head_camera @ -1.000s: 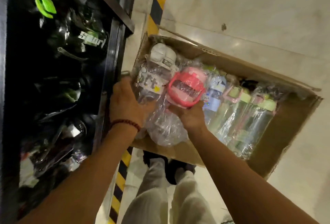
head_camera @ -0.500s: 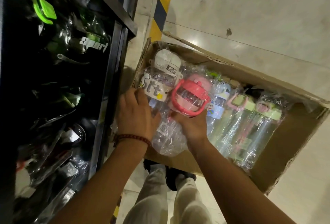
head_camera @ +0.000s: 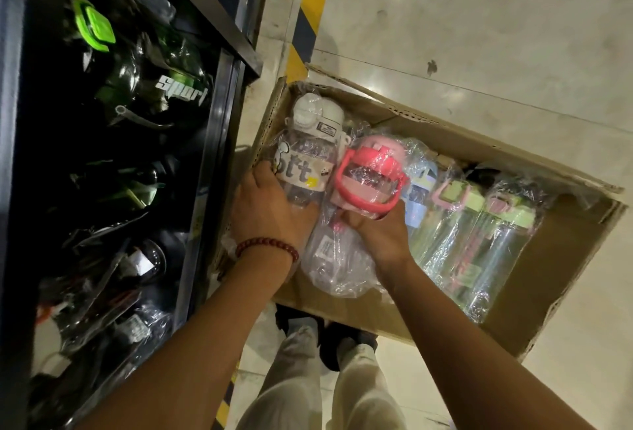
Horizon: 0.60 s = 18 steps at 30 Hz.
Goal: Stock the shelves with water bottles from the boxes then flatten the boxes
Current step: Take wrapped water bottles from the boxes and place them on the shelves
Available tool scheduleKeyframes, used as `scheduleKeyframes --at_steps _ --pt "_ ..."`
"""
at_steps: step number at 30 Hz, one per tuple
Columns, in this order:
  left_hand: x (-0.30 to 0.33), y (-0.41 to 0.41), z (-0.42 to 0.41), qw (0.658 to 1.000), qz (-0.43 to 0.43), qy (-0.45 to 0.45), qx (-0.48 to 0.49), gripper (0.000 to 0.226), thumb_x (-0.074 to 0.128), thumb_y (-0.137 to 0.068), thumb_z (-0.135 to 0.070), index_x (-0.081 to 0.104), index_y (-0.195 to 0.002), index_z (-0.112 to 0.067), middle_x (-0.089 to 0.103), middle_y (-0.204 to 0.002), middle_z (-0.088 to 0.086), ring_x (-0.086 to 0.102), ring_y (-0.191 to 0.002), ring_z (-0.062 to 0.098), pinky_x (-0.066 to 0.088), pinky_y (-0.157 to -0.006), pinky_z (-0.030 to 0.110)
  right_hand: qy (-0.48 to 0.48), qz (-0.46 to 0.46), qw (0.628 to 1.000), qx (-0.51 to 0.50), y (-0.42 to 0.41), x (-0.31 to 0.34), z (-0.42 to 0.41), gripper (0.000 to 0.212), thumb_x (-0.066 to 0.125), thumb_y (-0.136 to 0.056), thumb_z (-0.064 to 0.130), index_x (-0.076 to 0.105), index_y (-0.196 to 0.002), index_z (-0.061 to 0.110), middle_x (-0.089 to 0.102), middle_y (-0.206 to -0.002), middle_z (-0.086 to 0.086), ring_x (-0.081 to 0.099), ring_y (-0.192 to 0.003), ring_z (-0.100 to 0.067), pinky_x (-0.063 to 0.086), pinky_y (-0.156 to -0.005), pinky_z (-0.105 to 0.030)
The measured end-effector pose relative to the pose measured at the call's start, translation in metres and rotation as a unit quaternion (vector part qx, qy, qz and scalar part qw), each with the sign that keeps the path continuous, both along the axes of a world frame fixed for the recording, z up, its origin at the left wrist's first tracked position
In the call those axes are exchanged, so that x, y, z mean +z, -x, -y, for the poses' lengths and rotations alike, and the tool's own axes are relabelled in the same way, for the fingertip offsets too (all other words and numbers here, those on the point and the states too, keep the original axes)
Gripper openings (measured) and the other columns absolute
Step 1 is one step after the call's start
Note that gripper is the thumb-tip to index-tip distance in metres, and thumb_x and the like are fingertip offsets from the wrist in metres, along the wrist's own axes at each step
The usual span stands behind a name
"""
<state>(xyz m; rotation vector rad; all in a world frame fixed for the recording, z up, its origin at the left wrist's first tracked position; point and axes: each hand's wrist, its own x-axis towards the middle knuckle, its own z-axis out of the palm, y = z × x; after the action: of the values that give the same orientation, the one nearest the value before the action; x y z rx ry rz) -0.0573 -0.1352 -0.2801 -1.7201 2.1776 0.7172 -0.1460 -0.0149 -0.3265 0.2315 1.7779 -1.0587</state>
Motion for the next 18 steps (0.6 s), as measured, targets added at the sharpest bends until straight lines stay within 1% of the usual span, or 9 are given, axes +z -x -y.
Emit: scheduleKeyframes --at_steps 2,4,5,7,10,12,15,16,18 --pt "-0.001 -0.001 0.002 0.998 -0.03 -0.013 0.045 0.084 0.082 -0.061 -0.048 0.044 -0.126 -0.011 0.054 -0.121 0.007 0.054 -0.103 0.021 0.047 -0.079 0.031 0.004 0.0 1.0 -0.003 0.004 0.002 0.0 0.075 0.085 -0.062 0.005 0.045 -0.126 0.011 0.062 -0.116 -0.004 0.06 -0.101 -0.012 0.052 -0.078 -0.023" --pt "-0.002 -0.003 0.006 0.993 -0.07 -0.032 0.09 0.084 0.085 -0.058 -0.048 0.044 -0.122 -0.011 0.057 -0.112 0.004 0.054 -0.089 0.016 0.042 -0.065 0.025 0.008 0.012 1.0 -0.011 0.007 0.001 -0.001 0.077 0.084 -0.063 0.008 0.042 -0.128 0.012 0.06 -0.118 -0.005 0.06 -0.104 -0.016 0.053 -0.085 -0.032" --pt "-0.003 -0.005 0.007 0.992 -0.08 -0.043 0.092 0.084 0.084 -0.058 -0.049 0.045 -0.122 -0.012 0.057 -0.112 0.004 0.055 -0.09 0.016 0.042 -0.065 0.024 0.006 0.021 1.0 -0.012 0.008 0.002 -0.002 0.078 0.084 -0.065 0.01 0.039 -0.129 0.014 0.059 -0.119 -0.004 0.059 -0.106 -0.017 0.052 -0.087 -0.038" --pt "-0.007 -0.009 0.006 0.994 -0.066 -0.068 0.05 0.079 0.081 -0.06 -0.054 0.05 -0.121 -0.014 0.055 -0.117 0.004 0.056 -0.1 0.019 0.045 -0.073 0.027 0.002 0.032 0.999 -0.009 0.01 0.003 -0.005 0.075 0.082 -0.069 0.013 0.036 -0.128 0.019 0.057 -0.121 -0.002 0.057 -0.106 -0.017 0.051 -0.088 -0.044" --pt "-0.012 -0.01 0.004 0.995 -0.024 -0.093 0.018 0.071 0.076 -0.061 -0.059 0.057 -0.114 -0.016 0.049 -0.124 0.004 0.052 -0.108 0.021 0.048 -0.083 0.034 -0.006 0.026 1.0 -0.002 0.009 0.003 -0.011 0.074 0.084 -0.068 0.013 0.037 -0.124 0.024 0.058 -0.117 0.0 0.058 -0.102 -0.016 0.051 -0.08 -0.039" --pt "-0.012 -0.004 0.001 0.985 -0.056 -0.147 0.069 0.076 0.08 -0.06 -0.052 0.05 -0.12 -0.016 0.047 -0.125 0.002 0.05 -0.112 0.02 0.048 -0.088 0.037 0.006 0.025 1.0 -0.008 0.009 0.006 -0.017 0.078 0.084 -0.061 0.012 0.038 -0.123 0.024 0.061 -0.114 -0.001 0.061 -0.101 -0.018 0.049 -0.071 -0.032" --pt "-0.013 0.0 -0.007 0.933 -0.129 -0.272 0.198 0.082 0.087 -0.06 -0.031 0.029 -0.117 -0.021 0.051 -0.101 -0.008 0.055 -0.099 0.016 0.045 -0.081 0.032 0.022 0.027 0.999 -0.002 0.009 0.012 -0.027 0.076 0.081 -0.056 0.014 0.044 -0.122 0.021 0.065 -0.107 -0.002 0.065 -0.095 -0.016 0.049 -0.058 -0.021" --pt "-0.011 -0.002 -0.012 0.926 -0.137 -0.286 0.203 0.085 0.089 -0.058 -0.028 0.026 -0.116 -0.022 0.05 -0.098 -0.01 0.055 -0.097 0.015 0.045 -0.081 0.032 0.033 0.022 0.999 0.004 0.01 0.017 -0.033 0.068 0.082 -0.061 0.009 0.048 -0.119 0.022 0.067 -0.103 -0.001 0.067 -0.092 -0.013 0.051 -0.058 -0.02" --pt "-0.007 -0.007 -0.02 0.927 -0.148 -0.287 0.192 0.091 0.091 -0.054 -0.025 0.027 -0.118 -0.025 0.054 -0.105 -0.008 0.057 -0.1 0.015 0.049 -0.085 0.035 0.052 0.008 0.999 0.009 0.008 0.027 -0.046 0.061 0.079 -0.068 0.003 0.052 -0.12 0.019 0.068 -0.103 -0.003 0.068 -0.09 -0.012 0.054 -0.066 -0.024"
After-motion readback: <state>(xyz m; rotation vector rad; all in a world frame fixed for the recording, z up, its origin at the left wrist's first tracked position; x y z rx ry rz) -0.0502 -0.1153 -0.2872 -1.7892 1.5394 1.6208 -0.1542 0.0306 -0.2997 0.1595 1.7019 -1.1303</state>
